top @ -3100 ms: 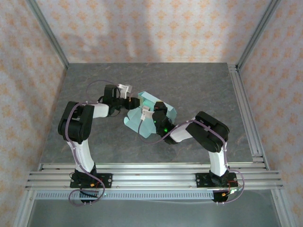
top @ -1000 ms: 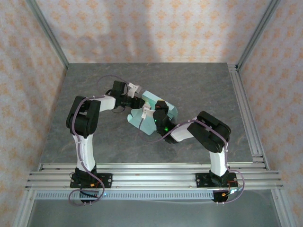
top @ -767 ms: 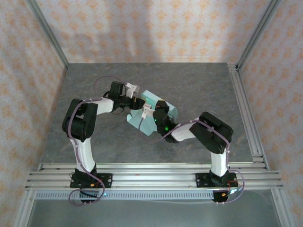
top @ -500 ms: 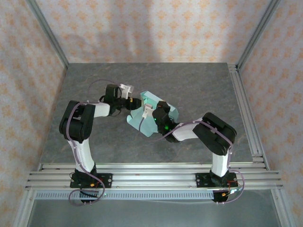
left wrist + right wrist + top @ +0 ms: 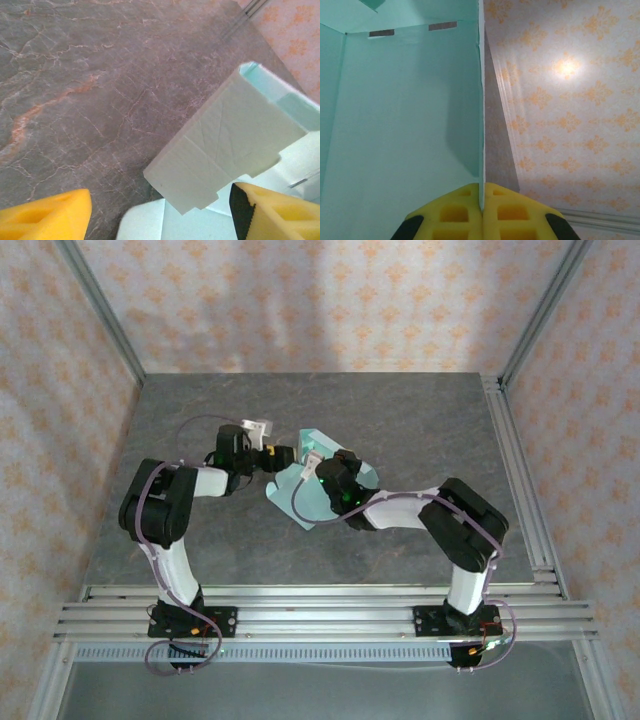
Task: Fold the paper box
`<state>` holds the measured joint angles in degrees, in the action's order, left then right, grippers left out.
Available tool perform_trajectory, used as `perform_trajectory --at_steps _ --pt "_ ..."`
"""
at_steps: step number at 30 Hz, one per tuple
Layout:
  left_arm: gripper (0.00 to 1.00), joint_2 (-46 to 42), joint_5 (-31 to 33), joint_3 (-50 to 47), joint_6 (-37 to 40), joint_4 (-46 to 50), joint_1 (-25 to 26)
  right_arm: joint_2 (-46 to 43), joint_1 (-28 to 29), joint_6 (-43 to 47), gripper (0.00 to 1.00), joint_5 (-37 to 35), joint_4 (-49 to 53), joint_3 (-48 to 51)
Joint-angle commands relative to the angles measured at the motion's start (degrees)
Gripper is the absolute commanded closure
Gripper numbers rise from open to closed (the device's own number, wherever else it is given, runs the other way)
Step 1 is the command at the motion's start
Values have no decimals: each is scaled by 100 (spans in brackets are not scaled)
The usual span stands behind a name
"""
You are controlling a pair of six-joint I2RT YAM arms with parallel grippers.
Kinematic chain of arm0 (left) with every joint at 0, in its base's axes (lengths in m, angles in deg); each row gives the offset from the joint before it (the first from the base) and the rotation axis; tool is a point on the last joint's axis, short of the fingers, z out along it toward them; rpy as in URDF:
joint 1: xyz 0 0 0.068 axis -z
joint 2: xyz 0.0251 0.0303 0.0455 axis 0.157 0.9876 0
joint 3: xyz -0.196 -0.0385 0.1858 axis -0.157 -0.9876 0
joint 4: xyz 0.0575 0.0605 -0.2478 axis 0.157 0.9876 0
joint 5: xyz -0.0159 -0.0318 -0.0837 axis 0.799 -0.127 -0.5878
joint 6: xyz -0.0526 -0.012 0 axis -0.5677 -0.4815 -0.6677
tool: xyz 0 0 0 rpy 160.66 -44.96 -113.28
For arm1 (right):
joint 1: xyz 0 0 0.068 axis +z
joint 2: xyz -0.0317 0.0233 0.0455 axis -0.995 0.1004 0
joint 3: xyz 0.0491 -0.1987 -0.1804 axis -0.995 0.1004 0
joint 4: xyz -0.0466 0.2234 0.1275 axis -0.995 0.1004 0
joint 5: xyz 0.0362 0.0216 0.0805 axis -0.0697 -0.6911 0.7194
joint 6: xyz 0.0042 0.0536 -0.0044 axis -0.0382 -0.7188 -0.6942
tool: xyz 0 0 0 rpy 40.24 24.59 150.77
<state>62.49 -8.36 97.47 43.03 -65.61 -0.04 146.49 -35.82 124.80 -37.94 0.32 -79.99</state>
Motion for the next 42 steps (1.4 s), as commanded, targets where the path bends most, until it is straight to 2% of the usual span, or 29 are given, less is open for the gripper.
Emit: perform_trajectory --at_steps 1,5,9,13,17,30,36,38,42 --pt "27 36 231 187 187 113 103 -302 -35 -559 100 56 699 -222" --pt "33 315 -101 405 81 -1 123 -315 -61 -712 100 109 995 -299" --pt "33 423 -706 504 112 -169 238 -244 -61 -761 100 150 1193 -346" --pt "30 480 -980 753 542 324 330 -188 -70 -806 100 187 1288 -397" --pt "26 636 -1138 1001 639 601 341 -170 -79 -863 100 242 1435 -456" --pt "20 437 -1527 855 749 576 341 -179 -140 -1107 100 360 1770 -557" --pt "18 526 -1414 1045 930 930 340 -225 -141 -1128 100 399 1817 -557" --pt "18 513 -1044 1069 881 1006 331 -240 -140 -1129 100 408 1854 -574" --pt "17 296 -724 928 893 1000 294 -254 -147 -1134 100 421 1874 -574"
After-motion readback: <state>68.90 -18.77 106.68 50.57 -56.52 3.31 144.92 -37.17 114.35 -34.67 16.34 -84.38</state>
